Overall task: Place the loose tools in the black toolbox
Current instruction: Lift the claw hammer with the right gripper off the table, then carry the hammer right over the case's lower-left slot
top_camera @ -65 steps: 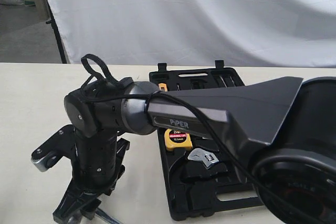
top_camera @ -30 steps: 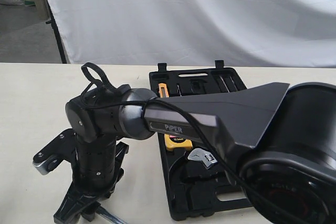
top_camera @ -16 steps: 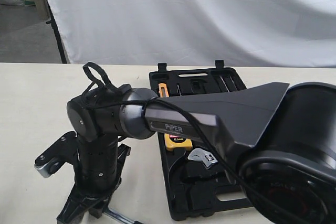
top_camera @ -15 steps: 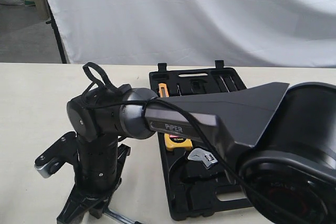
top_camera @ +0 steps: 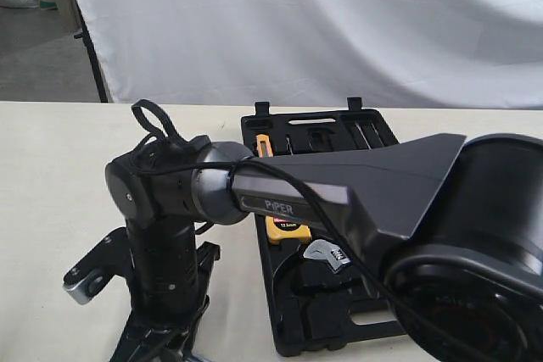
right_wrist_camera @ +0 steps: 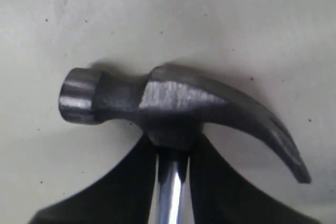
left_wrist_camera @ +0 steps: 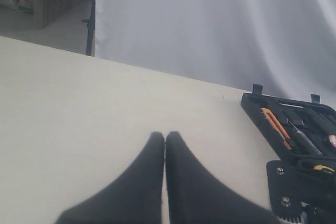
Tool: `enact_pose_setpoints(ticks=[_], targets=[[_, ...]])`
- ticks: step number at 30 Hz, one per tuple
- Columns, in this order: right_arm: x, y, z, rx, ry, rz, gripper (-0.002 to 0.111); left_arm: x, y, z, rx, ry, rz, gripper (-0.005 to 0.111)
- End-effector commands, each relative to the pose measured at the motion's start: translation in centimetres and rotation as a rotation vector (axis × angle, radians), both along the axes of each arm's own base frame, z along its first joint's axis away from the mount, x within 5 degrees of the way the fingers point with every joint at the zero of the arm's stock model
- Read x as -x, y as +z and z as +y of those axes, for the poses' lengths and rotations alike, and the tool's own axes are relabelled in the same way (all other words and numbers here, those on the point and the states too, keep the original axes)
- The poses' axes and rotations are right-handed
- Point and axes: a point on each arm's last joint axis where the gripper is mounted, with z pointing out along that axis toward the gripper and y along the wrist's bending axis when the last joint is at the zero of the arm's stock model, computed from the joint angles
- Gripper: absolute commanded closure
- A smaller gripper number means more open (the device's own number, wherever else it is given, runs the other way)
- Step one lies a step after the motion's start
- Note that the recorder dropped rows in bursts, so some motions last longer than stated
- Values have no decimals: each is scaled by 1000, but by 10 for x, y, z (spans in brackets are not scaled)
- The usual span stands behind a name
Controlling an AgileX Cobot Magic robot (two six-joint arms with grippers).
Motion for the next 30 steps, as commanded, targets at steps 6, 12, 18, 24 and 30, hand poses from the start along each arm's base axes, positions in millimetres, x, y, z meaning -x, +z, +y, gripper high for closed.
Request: enact_pose_setpoints(ticks=[6, 12, 18, 24, 30], targets=[[-3, 59, -9, -77, 78, -102, 109, 1, 2, 1, -2, 26, -13, 106], [-11, 90, -19, -80, 158, -246, 109, 1, 2, 1, -2, 26, -13, 106], [-19, 115, -29, -55, 278, -391, 109, 1, 2, 1, -2, 26, -13, 106], [-37, 117, -54, -20, 293, -386, 109, 1, 2, 1, -2, 26, -13, 106], [-80, 92, -113, 97, 159, -312, 109, 1, 2, 1, -2, 26, -13, 106]])
